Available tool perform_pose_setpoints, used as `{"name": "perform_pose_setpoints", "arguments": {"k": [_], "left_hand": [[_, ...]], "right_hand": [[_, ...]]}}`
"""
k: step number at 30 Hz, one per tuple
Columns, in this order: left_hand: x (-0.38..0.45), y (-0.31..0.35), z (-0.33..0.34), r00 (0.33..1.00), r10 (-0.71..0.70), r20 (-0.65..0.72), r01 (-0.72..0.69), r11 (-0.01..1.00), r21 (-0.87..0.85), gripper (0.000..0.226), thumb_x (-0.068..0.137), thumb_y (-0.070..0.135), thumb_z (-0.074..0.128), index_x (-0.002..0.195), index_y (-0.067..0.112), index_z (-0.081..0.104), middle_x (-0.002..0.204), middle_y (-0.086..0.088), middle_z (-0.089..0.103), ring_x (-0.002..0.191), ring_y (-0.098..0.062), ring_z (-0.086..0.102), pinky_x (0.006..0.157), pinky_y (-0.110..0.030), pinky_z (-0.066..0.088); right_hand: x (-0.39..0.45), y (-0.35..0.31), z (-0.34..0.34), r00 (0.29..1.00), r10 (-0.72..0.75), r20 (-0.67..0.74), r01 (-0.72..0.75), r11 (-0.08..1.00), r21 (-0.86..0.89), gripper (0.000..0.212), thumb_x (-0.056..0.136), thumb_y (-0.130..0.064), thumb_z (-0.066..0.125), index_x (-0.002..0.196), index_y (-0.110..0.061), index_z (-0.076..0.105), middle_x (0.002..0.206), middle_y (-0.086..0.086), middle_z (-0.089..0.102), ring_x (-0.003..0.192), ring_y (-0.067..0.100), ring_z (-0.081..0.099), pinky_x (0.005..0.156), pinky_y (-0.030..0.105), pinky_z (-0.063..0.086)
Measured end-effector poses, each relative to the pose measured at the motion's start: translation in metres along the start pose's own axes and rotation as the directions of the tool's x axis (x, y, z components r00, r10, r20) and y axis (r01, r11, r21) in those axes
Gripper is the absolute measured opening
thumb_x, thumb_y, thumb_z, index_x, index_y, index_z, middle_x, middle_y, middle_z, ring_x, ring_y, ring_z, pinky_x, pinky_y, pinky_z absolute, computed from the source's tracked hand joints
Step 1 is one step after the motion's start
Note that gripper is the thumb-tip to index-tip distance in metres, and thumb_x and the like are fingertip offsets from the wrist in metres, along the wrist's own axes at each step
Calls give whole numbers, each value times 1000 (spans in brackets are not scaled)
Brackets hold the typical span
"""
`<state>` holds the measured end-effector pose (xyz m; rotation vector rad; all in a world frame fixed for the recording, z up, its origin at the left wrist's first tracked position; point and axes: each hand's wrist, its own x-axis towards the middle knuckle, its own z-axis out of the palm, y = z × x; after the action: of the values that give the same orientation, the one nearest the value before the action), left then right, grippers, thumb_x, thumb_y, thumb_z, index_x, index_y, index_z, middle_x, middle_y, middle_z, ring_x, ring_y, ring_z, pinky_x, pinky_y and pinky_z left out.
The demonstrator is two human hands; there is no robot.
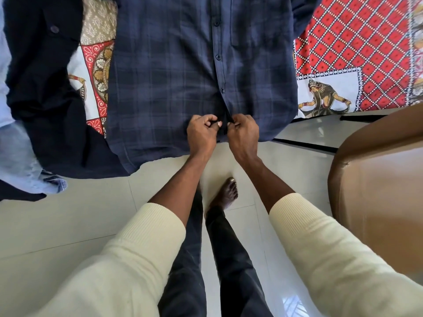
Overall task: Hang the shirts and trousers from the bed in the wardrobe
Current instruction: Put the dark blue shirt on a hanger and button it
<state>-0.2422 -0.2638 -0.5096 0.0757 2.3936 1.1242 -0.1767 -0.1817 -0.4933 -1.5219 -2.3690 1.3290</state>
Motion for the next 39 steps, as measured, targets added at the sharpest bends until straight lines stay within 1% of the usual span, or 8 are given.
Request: {"name": "perform_pose_setpoints", "arguments": {"k": [6, 9, 12, 16, 26, 31, 36, 39], "left_hand": [[-3, 3, 3, 995, -101, -16, 100, 994, -34, 6, 83, 14, 76, 82, 8, 75, 87, -3, 68, 70, -11, 63, 65, -19, 51], [-7, 6, -1, 978, -203, 50, 209, 963, -172, 7, 87, 12, 71, 87, 7, 76, 82, -3, 74, 68, -6, 65, 62, -15, 51], [-12, 7, -3, 960, -263, 95, 280, 915, -291, 8, 89, 11, 68, 84, 9, 74, 75, -1, 73, 67, -10, 68, 63, -23, 55], [-16, 10, 1, 964, -257, 64, 264, 922, -284, 11, 91, 10, 65, 86, 7, 74, 71, 4, 70, 58, 0, 63, 59, -17, 51], [-15, 13, 1, 978, -208, 22, 208, 958, -198, 13, 91, 13, 64, 88, 6, 74, 75, 0, 71, 64, -7, 64, 60, -19, 53], [-7, 13, -7, 935, -321, 151, 353, 882, -312, 9, 88, 8, 68, 88, 1, 74, 67, -4, 68, 56, -10, 62, 57, -24, 55], [8, 19, -16, 882, -363, 299, 451, 834, -318, 23, 88, -6, 58, 70, 6, 67, 68, -13, 67, 63, -21, 67, 69, -34, 60], [12, 18, -20, 858, -362, 364, 485, 805, -341, 20, 93, 3, 60, 74, 2, 65, 70, -15, 67, 65, -25, 68, 75, -39, 61]], "right_hand": [[-3, -2, 0, 998, 53, 32, -58, 980, 188, 4, 86, -13, 71, 88, -10, 71, 90, 5, 61, 80, 17, 60, 74, 30, 50], [1, -4, 1, 980, 120, 161, -165, 939, 301, 14, 86, -9, 68, 72, -12, 64, 68, 3, 57, 66, 15, 53, 65, 41, 52], [2, -3, -1, 939, 203, 278, -311, 847, 431, 19, 88, -2, 63, 73, -13, 67, 68, 8, 59, 69, 23, 57, 74, 56, 57], [-1, -5, -6, 918, 231, 323, -373, 780, 502, 15, 91, 1, 60, 80, -5, 69, 71, 9, 64, 71, 24, 61, 79, 51, 56], [1, -8, -5, 926, 220, 308, -345, 823, 451, 13, 89, -2, 61, 80, 3, 69, 70, 13, 64, 67, 22, 62, 70, 41, 58], [9, -3, -9, 893, 279, 354, -437, 727, 529, 14, 85, -2, 61, 76, 1, 70, 71, 14, 67, 64, 21, 61, 70, 33, 53], [6, -4, -2, 936, 197, 290, -312, 846, 432, 12, 82, -1, 62, 72, 0, 68, 62, 8, 61, 58, 14, 54, 56, 24, 47], [7, -7, 3, 971, 120, 209, -182, 932, 312, 16, 82, -7, 63, 66, -7, 66, 57, -1, 60, 52, 6, 52, 52, 24, 44]]}}
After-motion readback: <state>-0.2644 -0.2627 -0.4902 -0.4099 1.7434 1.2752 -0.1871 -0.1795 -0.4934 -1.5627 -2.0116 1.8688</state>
